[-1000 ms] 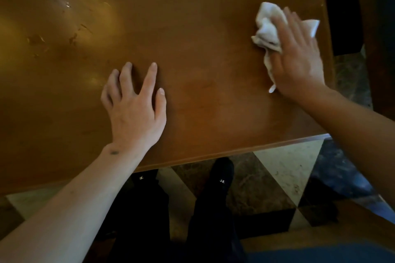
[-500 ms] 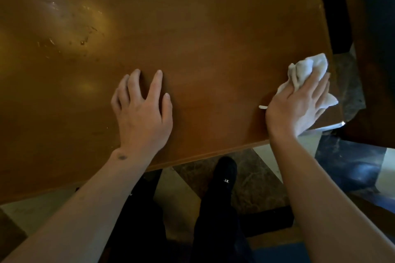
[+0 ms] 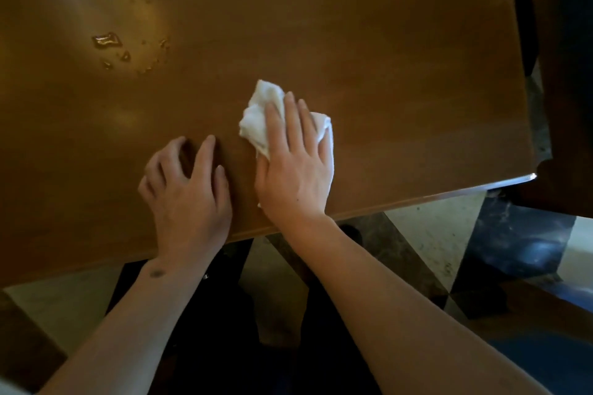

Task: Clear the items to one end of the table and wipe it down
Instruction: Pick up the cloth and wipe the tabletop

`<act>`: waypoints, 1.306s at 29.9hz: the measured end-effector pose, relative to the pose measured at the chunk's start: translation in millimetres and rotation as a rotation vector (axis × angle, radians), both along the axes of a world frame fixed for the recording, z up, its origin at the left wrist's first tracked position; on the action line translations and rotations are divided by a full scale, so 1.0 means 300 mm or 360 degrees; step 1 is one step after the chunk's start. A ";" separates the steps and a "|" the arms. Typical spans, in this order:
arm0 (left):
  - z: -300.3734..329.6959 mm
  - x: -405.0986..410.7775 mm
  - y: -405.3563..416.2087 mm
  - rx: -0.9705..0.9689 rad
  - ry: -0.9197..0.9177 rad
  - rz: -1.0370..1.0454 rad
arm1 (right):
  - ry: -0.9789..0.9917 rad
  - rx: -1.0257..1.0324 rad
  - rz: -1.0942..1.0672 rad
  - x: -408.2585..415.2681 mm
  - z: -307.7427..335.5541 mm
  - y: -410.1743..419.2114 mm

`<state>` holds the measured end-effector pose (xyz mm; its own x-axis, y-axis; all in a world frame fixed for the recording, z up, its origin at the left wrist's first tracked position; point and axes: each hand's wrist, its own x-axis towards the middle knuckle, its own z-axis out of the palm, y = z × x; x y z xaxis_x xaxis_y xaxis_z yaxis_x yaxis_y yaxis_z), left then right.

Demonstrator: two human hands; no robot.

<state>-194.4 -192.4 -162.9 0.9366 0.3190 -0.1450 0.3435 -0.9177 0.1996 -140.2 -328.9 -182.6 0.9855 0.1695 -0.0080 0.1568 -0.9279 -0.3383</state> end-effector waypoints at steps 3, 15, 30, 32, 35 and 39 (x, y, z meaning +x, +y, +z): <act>0.013 -0.043 -0.014 -0.0008 0.0013 0.0007 | -0.0004 0.0011 0.0298 -0.052 -0.005 0.013; 0.023 -0.067 -0.168 0.0036 0.0195 0.0013 | 0.0127 -0.0070 0.0521 -0.067 0.016 -0.422; 0.022 -0.036 -0.235 0.0008 0.0168 -0.0007 | 0.0056 0.0032 -0.0946 0.097 0.022 -0.726; 0.019 -0.071 -0.156 -0.0002 0.0152 0.0021 | 0.0076 0.0038 -0.0948 0.066 0.021 -0.621; 0.014 -0.136 0.001 0.0013 0.0147 0.0074 | 0.0051 0.0082 -0.0902 -0.016 0.020 -0.440; 0.016 -0.219 0.275 0.0021 0.0107 0.0167 | 0.0056 0.0071 -0.0911 -0.105 0.018 -0.144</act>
